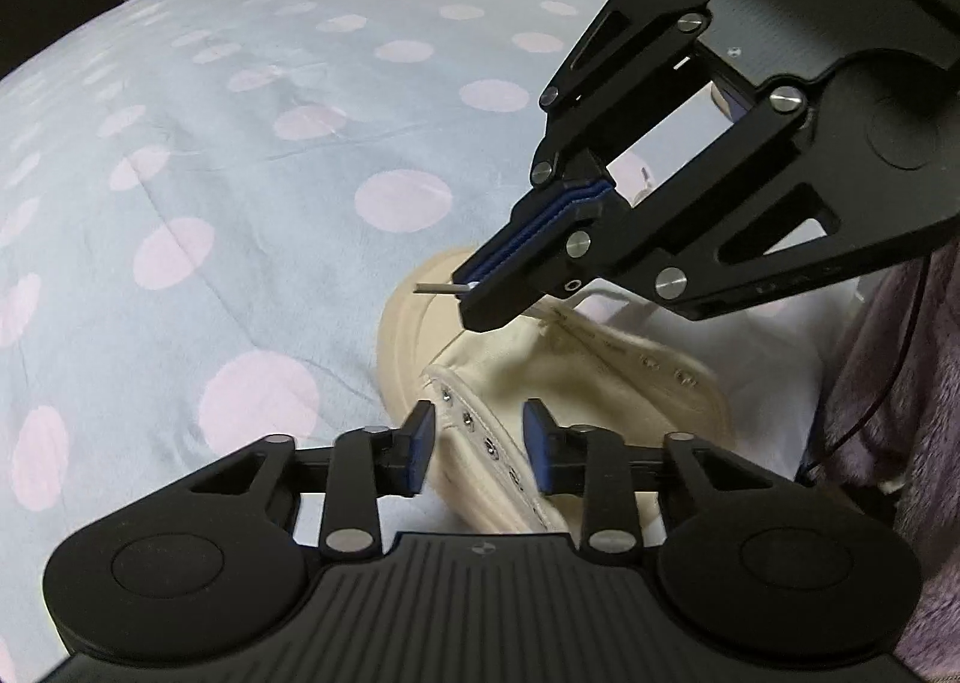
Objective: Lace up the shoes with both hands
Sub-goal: 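Grasp the lace tip emerging from the eyelet with the left gripper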
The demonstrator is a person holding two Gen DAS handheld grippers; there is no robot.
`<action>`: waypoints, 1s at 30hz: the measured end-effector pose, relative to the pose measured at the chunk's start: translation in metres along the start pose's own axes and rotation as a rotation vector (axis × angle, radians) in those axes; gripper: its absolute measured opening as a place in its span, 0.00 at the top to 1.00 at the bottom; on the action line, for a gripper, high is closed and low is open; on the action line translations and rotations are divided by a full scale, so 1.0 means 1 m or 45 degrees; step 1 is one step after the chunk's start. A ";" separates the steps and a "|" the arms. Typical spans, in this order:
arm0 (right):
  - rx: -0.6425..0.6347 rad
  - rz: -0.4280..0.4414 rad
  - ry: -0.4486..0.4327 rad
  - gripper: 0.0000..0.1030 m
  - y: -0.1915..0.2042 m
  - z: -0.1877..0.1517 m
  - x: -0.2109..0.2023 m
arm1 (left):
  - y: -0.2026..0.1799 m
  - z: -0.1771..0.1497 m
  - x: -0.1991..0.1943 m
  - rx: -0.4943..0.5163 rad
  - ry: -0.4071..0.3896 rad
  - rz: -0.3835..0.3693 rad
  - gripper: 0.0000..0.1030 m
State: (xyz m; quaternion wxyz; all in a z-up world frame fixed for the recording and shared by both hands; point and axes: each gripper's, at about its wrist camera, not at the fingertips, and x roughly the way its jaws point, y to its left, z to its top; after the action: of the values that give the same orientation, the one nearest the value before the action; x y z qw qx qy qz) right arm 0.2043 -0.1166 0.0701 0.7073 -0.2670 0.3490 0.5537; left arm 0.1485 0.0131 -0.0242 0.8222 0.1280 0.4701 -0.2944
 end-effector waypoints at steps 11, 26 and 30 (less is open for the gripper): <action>-0.026 0.004 0.223 0.97 0.018 -0.020 0.059 | -0.002 -0.007 -0.001 0.000 0.024 0.004 0.87; -0.052 -0.007 0.285 0.97 0.022 -0.013 0.082 | -0.013 0.000 -0.009 0.101 -0.070 0.015 0.87; -0.055 -0.014 0.273 0.96 0.021 -0.011 0.081 | -0.011 -0.005 -0.015 0.235 -0.127 0.070 0.87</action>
State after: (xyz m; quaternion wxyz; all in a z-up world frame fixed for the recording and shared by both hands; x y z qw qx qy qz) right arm 0.1929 -0.0714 -0.0010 0.6630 -0.3417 0.4094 0.5254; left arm 0.1328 0.0125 -0.0139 0.8370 0.2013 0.3958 -0.3197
